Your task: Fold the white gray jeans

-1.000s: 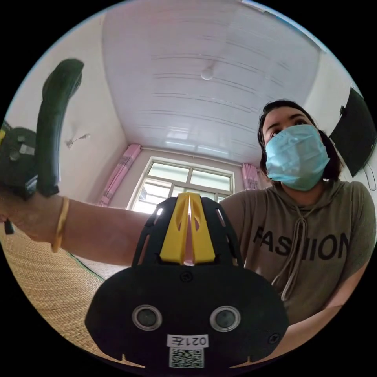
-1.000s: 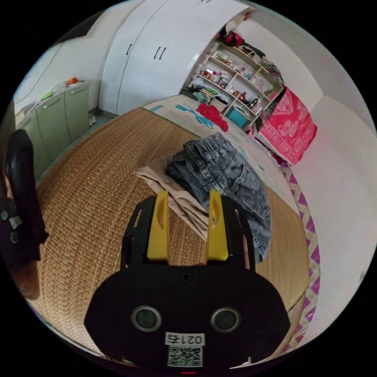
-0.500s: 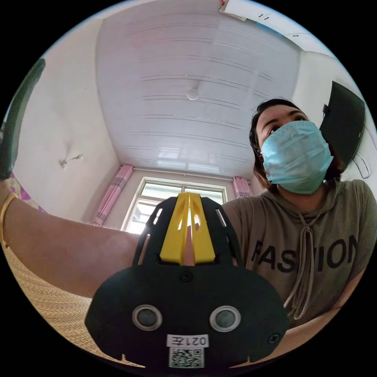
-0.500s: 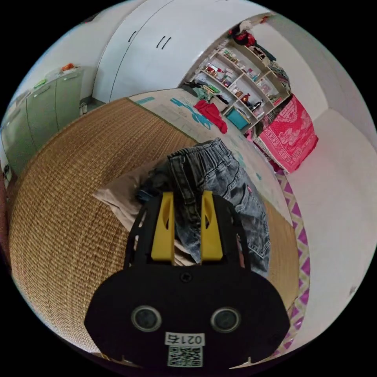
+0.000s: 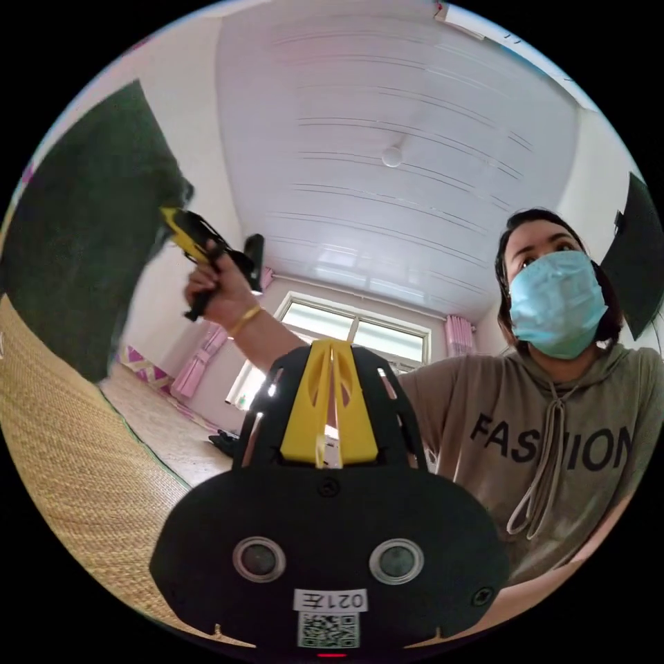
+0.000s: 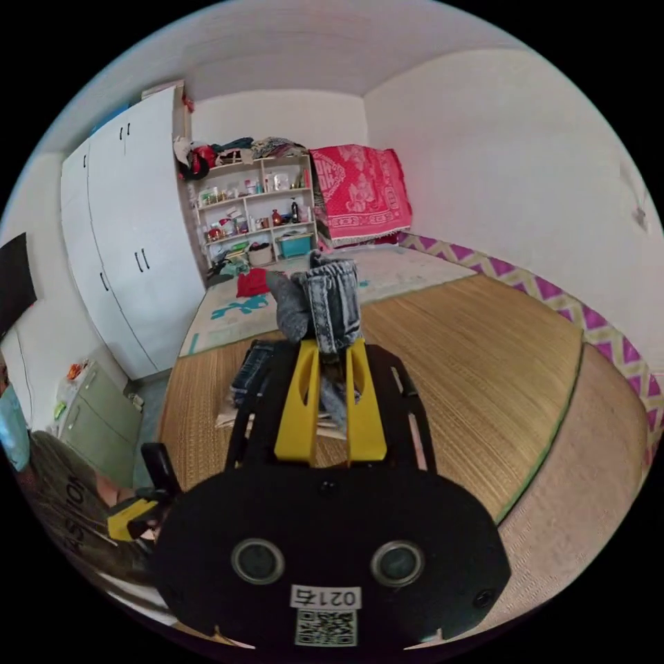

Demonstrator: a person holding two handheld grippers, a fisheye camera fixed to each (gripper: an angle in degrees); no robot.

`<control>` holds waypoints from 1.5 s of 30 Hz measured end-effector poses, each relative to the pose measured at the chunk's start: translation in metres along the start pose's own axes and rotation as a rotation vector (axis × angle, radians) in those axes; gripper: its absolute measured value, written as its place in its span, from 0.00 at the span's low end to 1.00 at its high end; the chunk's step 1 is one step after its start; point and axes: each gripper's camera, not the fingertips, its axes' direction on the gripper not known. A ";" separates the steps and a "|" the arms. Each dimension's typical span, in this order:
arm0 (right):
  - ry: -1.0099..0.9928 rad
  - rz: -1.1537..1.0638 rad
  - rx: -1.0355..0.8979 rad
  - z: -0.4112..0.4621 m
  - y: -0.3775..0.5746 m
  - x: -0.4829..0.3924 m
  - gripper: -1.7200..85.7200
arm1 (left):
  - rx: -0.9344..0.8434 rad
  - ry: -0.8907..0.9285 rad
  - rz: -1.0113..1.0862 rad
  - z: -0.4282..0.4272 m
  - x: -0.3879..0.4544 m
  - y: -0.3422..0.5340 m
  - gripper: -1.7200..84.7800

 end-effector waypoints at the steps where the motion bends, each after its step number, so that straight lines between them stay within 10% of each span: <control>1: 0.057 -0.024 -0.003 -0.039 0.002 0.005 0.09 | 0.003 -0.029 -0.012 0.002 -0.004 0.000 0.01; 11: 0.341 -0.229 -0.564 -0.016 0.259 -0.064 0.09 | -0.100 -0.390 -0.243 0.032 0.001 -0.022 0.01; 21: 0.234 -0.063 -0.216 -0.067 0.290 -0.044 0.13 | -0.237 -0.612 -0.322 0.029 0.056 -0.011 0.01; 27: 0.334 -0.252 -0.412 0.002 0.260 0.012 0.20 | -0.247 -0.619 -0.376 0.044 0.055 -0.005 0.01; 38: -0.178 0.575 -0.007 -0.219 0.211 0.437 0.09 | -0.367 -0.649 -0.427 0.120 0.017 -0.016 0.01; 45: -0.350 0.601 -0.081 -0.270 0.196 0.560 0.10 | -0.359 -0.735 -0.438 0.185 -0.014 -0.018 0.01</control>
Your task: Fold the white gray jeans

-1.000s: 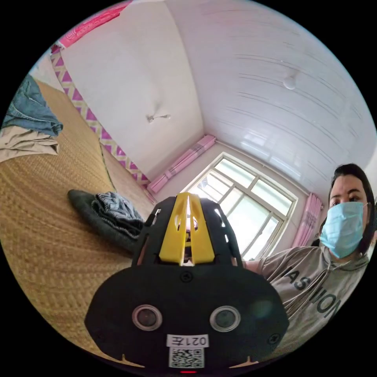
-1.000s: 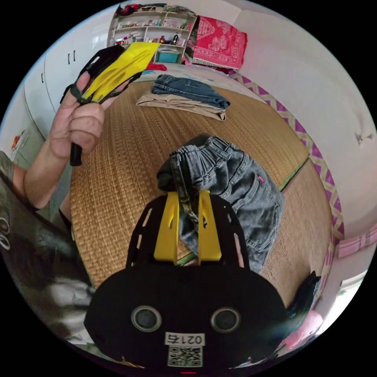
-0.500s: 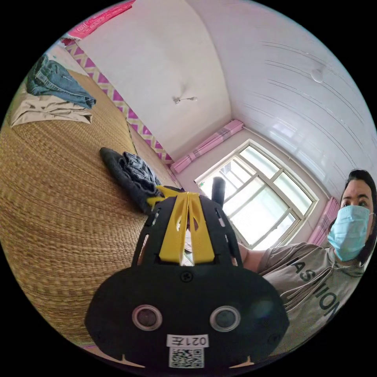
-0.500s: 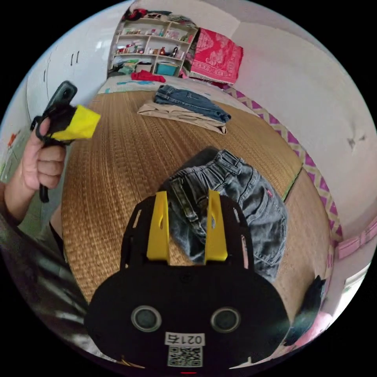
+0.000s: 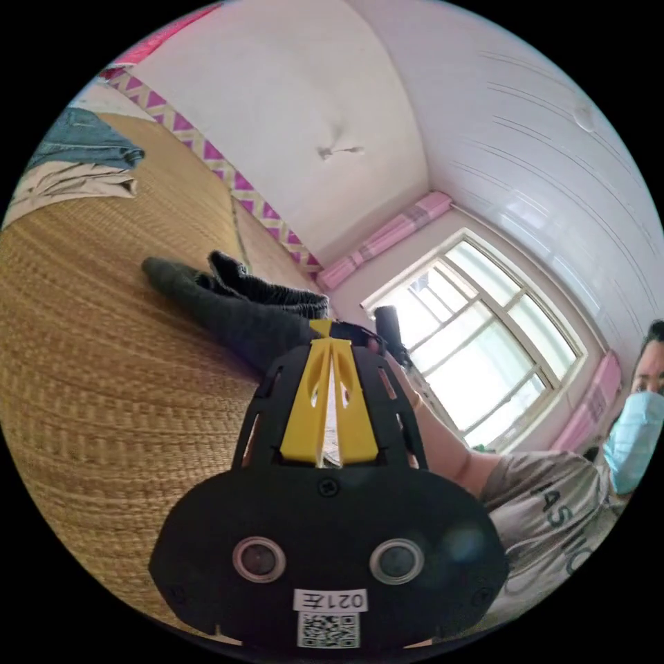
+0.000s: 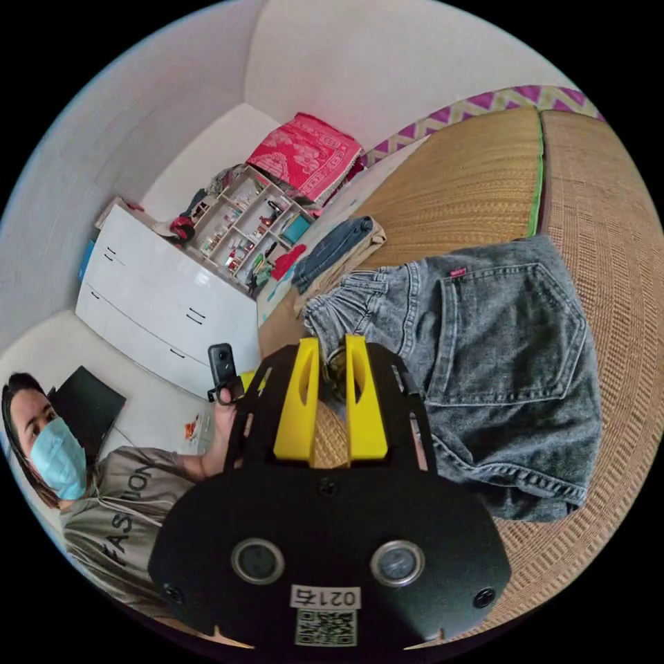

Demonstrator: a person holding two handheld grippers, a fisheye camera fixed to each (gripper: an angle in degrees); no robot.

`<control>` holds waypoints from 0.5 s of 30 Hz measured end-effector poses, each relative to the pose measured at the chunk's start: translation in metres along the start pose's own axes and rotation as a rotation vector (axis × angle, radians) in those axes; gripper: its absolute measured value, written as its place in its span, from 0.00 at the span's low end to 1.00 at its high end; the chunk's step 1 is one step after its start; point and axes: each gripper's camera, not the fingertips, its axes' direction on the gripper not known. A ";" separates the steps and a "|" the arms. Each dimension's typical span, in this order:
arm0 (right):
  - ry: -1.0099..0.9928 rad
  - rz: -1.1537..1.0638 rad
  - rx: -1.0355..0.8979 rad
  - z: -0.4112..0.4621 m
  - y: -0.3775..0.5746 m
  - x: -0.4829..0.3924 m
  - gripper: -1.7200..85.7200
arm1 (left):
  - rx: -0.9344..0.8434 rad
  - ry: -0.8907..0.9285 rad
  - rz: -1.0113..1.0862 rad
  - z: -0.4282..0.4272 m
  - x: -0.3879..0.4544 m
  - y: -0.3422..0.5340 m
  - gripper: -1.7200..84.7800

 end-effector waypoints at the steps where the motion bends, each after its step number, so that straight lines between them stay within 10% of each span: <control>1: -0.003 0.001 -0.028 0.012 -0.004 0.004 0.10 | 0.023 -0.069 -0.053 0.001 -0.003 0.000 0.01; 15: -0.123 0.087 0.255 -0.220 -0.100 0.096 0.07 | -0.267 -0.303 -0.158 0.064 -0.001 -0.011 0.02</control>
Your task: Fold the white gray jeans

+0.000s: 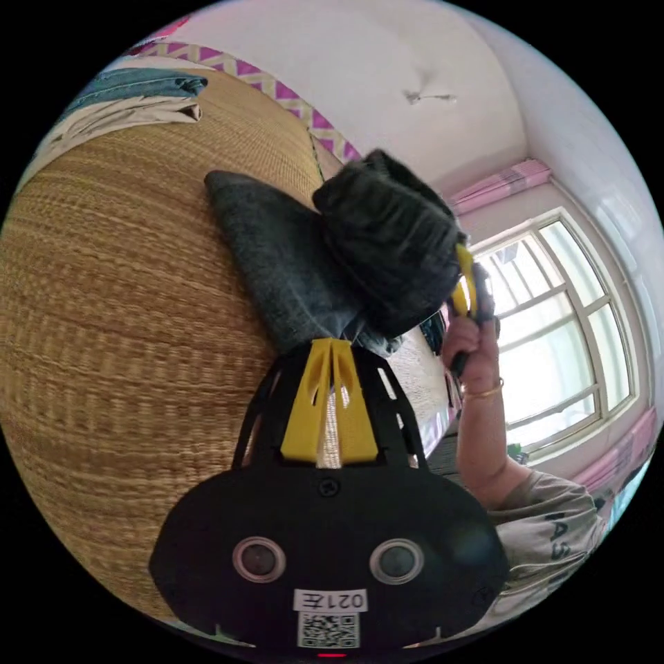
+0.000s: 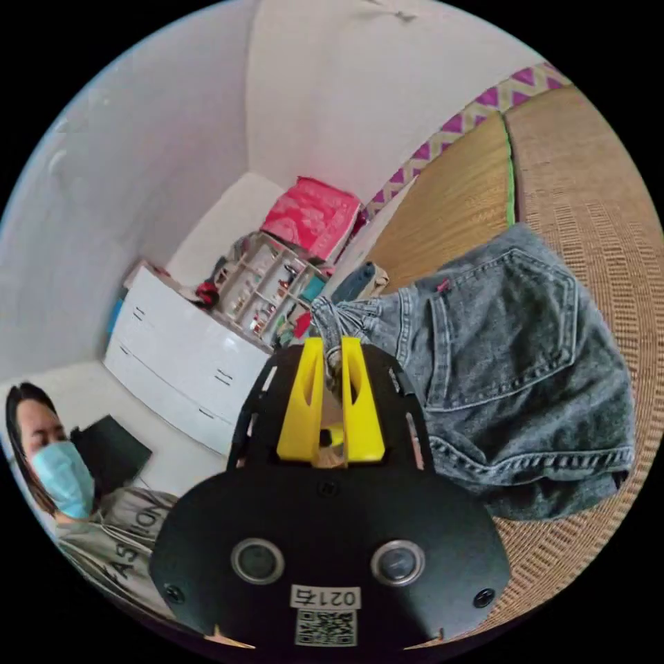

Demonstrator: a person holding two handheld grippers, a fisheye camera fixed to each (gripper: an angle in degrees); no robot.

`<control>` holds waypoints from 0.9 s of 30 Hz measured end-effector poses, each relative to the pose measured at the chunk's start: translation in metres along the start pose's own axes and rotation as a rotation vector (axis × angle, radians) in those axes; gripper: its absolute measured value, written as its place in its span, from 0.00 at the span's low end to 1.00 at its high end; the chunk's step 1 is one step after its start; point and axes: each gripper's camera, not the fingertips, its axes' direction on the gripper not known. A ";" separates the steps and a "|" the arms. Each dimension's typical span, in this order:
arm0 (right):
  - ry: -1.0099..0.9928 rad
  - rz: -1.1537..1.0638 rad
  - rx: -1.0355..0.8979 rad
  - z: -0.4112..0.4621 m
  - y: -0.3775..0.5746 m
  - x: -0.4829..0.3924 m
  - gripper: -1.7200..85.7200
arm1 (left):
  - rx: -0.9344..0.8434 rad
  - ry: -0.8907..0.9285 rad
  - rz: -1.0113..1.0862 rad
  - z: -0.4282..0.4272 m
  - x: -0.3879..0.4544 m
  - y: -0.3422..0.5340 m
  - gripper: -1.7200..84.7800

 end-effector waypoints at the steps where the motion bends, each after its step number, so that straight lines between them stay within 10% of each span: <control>1: -0.078 0.058 0.086 -0.062 -0.029 0.016 0.07 | -0.038 0.019 -0.003 0.001 -0.002 -0.007 0.01; 11: 0.265 0.335 0.603 -0.622 -0.073 0.126 0.07 | -0.086 -0.121 0.084 0.003 0.006 -0.081 0.01; 18: 0.262 0.550 0.582 -0.697 0.046 0.202 0.09 | -0.082 -0.141 0.190 0.011 0.040 -0.087 0.01; 27: 0.061 0.035 0.675 -0.695 0.072 0.049 0.08 | -0.169 -0.137 0.771 0.086 0.217 -0.013 0.11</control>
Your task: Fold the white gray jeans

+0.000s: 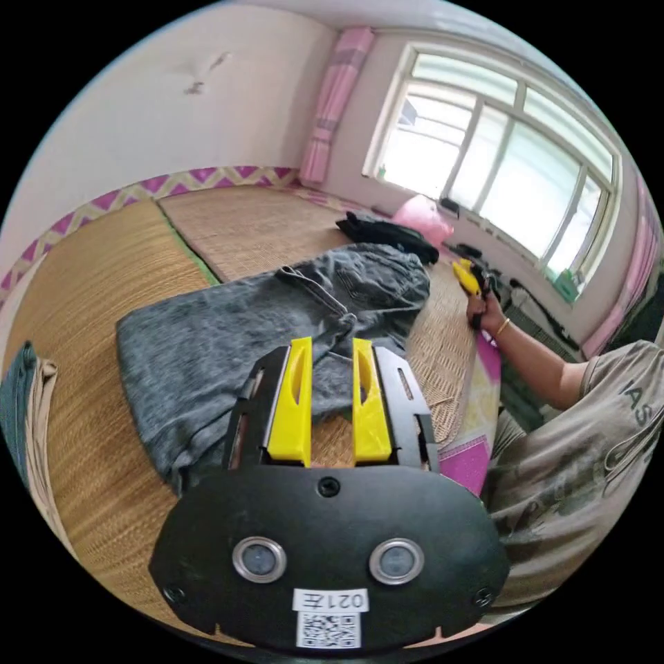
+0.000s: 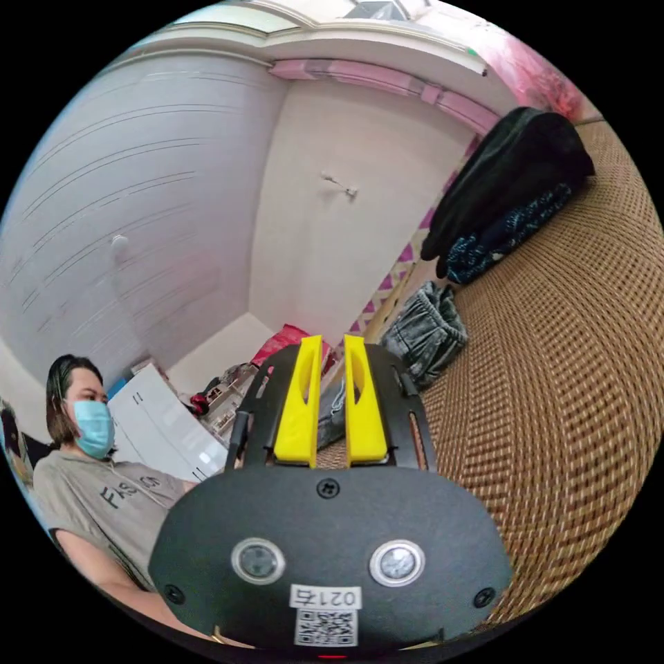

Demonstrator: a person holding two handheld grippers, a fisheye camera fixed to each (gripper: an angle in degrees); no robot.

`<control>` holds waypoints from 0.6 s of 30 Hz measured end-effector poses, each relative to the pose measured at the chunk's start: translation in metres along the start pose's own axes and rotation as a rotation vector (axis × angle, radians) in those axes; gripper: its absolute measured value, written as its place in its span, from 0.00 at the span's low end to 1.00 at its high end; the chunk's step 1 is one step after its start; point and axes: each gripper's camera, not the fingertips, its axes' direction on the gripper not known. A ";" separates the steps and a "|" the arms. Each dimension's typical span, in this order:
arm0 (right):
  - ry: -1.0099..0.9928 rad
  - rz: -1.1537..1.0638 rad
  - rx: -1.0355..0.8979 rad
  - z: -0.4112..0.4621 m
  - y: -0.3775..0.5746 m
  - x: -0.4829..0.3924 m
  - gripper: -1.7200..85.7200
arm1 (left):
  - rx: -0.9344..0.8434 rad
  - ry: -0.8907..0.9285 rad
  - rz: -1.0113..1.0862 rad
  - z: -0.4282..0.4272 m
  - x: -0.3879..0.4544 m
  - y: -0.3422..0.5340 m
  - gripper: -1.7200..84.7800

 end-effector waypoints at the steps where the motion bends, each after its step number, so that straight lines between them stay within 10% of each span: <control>1: -0.055 -0.043 0.008 0.004 0.007 -0.017 0.08 | -0.052 -0.017 0.028 0.023 0.016 -0.011 0.12; 18: 0.236 -0.403 -0.231 0.248 0.167 -0.253 0.01 | -0.299 -0.164 0.211 0.139 0.083 -0.049 0.12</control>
